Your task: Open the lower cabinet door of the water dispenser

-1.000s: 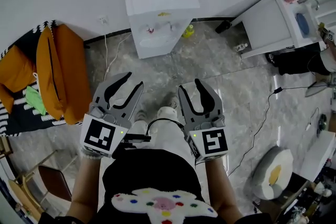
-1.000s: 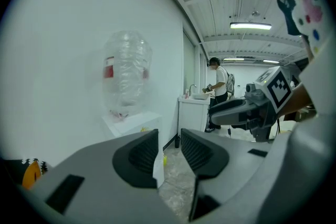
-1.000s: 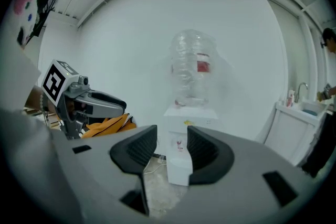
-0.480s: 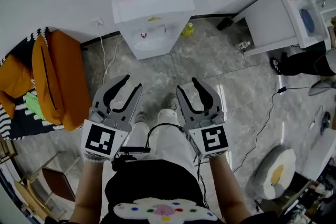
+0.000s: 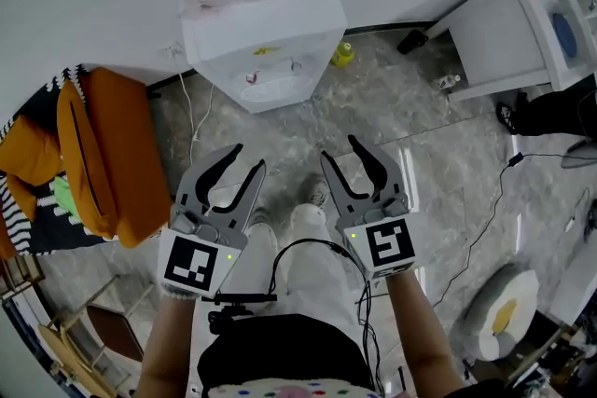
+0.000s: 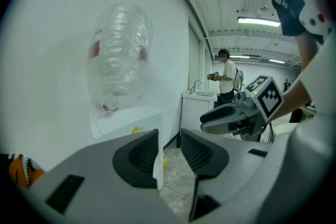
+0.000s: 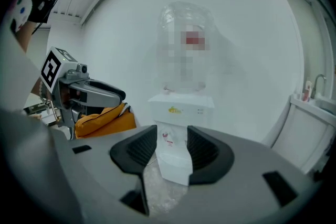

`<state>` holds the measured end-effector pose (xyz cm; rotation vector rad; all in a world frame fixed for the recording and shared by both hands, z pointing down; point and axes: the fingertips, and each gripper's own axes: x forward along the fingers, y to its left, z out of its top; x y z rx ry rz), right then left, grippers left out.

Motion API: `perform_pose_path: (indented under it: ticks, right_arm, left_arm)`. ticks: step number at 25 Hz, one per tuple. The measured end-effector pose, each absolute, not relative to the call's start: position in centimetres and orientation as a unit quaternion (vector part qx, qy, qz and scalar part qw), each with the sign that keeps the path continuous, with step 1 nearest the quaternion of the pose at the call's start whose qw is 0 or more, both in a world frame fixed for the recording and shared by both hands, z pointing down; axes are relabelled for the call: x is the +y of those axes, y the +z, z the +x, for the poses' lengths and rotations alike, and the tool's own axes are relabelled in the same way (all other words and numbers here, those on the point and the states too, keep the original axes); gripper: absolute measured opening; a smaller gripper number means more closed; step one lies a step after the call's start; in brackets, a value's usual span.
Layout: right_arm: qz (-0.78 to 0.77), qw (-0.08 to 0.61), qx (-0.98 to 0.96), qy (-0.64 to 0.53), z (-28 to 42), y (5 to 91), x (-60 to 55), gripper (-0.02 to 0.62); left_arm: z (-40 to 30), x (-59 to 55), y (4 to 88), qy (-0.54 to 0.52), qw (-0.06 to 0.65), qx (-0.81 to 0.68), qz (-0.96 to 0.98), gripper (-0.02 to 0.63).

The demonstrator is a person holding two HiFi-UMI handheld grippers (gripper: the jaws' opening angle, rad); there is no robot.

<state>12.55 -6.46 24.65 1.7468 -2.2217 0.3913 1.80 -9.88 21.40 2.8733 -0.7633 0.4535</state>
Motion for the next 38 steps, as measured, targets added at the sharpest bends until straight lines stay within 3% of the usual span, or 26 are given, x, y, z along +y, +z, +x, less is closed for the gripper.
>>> perform_pose_path:
  ticks: [19,38]
  right_arm:
    - [0.601,0.164,-0.765,0.163,17.3,36.6,-9.3,0.164]
    - [0.612,0.158,-0.753,0.182,21.3,50.4,-9.9,0.172]
  left_arm:
    - [5.1,-11.6,32.7,0.188,0.118,-0.277,0.935,0.143]
    - [11.3,-11.1,43.6,0.219,0.102,-0.227,0.944,0.143]
